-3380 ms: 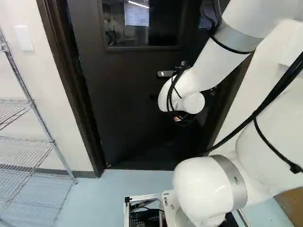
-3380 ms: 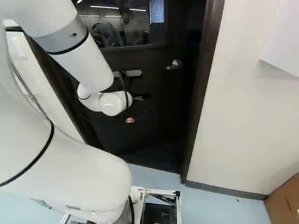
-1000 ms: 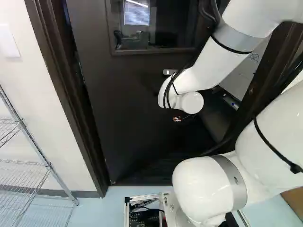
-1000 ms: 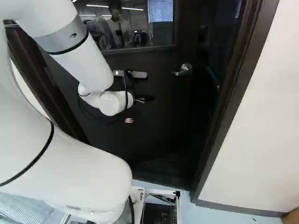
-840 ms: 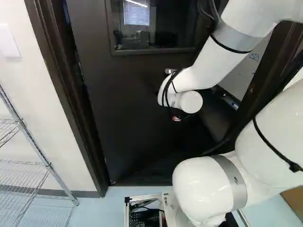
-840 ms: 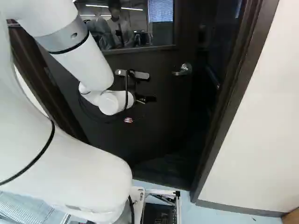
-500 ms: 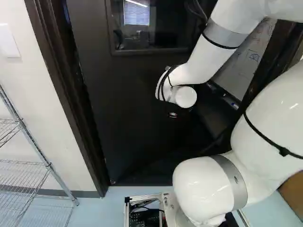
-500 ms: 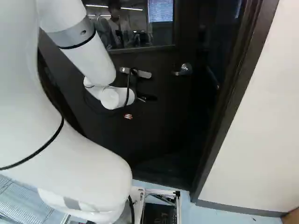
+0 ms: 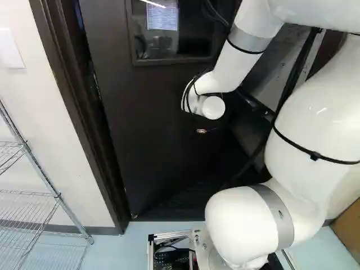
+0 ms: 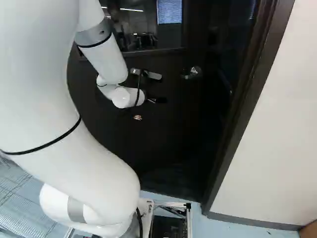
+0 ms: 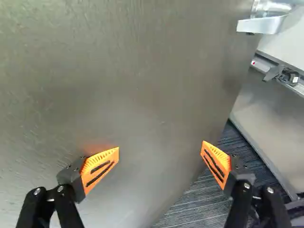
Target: Open the door and move inside
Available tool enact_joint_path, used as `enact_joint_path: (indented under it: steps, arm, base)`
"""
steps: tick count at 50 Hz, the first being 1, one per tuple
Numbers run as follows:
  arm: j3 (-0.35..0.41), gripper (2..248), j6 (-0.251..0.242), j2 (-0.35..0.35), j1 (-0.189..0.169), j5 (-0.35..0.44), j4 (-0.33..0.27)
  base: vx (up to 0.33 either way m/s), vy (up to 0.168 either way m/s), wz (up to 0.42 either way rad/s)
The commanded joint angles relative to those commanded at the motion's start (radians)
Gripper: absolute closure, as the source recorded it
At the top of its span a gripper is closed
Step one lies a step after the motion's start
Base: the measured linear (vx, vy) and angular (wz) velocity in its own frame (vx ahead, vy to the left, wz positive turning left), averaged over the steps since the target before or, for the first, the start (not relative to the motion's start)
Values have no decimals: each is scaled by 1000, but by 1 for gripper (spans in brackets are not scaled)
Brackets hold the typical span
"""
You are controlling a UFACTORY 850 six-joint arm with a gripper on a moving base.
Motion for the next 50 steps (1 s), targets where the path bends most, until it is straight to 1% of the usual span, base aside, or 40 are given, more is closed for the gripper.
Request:
enact_joint_path:
  steps: [16,41,50]
  arm:
    - [-81,3,0,-77,9,0,0]
    - [-158,3,0,-147,33,0,0]
    - [-198,3,0,-182,45,0,0]
  base:
    - [0,0,0]
    - [0,0,0]
    - [0,0,0]
